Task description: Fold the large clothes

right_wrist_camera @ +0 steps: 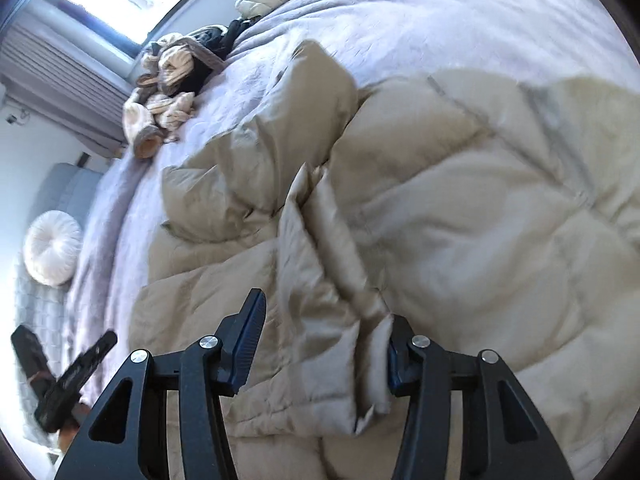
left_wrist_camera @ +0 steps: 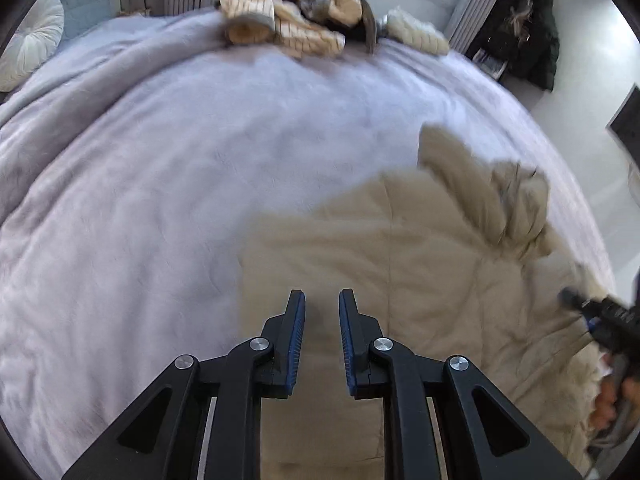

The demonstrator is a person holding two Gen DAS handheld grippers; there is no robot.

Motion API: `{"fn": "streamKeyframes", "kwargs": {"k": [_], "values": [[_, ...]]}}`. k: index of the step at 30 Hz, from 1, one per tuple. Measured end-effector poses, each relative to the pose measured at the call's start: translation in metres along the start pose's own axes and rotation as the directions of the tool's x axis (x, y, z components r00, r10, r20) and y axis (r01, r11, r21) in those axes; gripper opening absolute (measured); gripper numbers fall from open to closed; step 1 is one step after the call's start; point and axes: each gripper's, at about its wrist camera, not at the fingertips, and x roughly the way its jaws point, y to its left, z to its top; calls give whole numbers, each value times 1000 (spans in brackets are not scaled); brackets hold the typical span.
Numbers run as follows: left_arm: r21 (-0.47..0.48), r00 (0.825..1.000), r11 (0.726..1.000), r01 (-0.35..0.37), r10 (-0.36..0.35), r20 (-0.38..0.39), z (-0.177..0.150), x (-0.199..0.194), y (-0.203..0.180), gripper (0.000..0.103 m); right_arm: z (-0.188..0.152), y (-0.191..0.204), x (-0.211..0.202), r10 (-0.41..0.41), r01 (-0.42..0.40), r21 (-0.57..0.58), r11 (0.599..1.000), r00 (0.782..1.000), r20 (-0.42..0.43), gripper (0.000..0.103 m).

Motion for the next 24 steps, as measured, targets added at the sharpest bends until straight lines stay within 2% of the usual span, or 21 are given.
{"fn": "streamKeyframes", "kwargs": {"k": [3,4,6,7,8,10,12,14,16,17,19,21,22,24], "values": [[-40,1000,999,-18,18,-22,-13,12,3,19,4,-5,-17,-81,81,3,997,996,46,57],[-53,1000,998,-22,20,-23,-13,17,5,19,5,-9,-19,-70,69,18,997,997,41,61],[-61,999,997,-37,36,-22,-14,18,5,19,4,-23,-12,-15,17,67,998,999,-29,60],[-64,999,997,-49,48,-18,-12,19,5,19,3,-29,-2,15,-7,87,996,996,-85,27],[-65,998,996,-59,58,-13,-11,22,7,19,3,-29,2,27,-19,84,996,994,-102,7],[-70,997,995,-72,71,-26,-10,33,9,19,5,-21,6,-3,4,4,1000,997,-73,6],[-88,996,993,-79,74,-55,-11,45,11,19,7,-15,10,-99,95,-95,991,995,-29,7],[-89,996,992,-84,80,-49,-13,44,12,19,12,-21,19,-135,130,-76,989,989,-62,11],[-87,996,993,-85,81,-49,-14,43,11,19,14,-23,6,-170,168,-55,984,985,-31,28],[-87,996,993,-83,79,-51,-14,42,12,19,13,-21,-4,-189,188,-61,980,982,-1,29],[-84,996,993,-81,76,-54,-14,42,12,19,6,-20,-29,-185,190,-66,980,980,72,29],[-79,995,993,-84,80,-54,-14,42,11,19,1,-18,-44,-138,146,-76,986,985,100,29],[-77,995,993,-88,84,-54,-14,42,11,19,-4,-14,-45,-99,107,-101,989,992,83,28],[-77,994,992,-98,94,-55,-15,44,10,19,-10,-5,-34,-70,74,-147,986,997,27,27]]}}
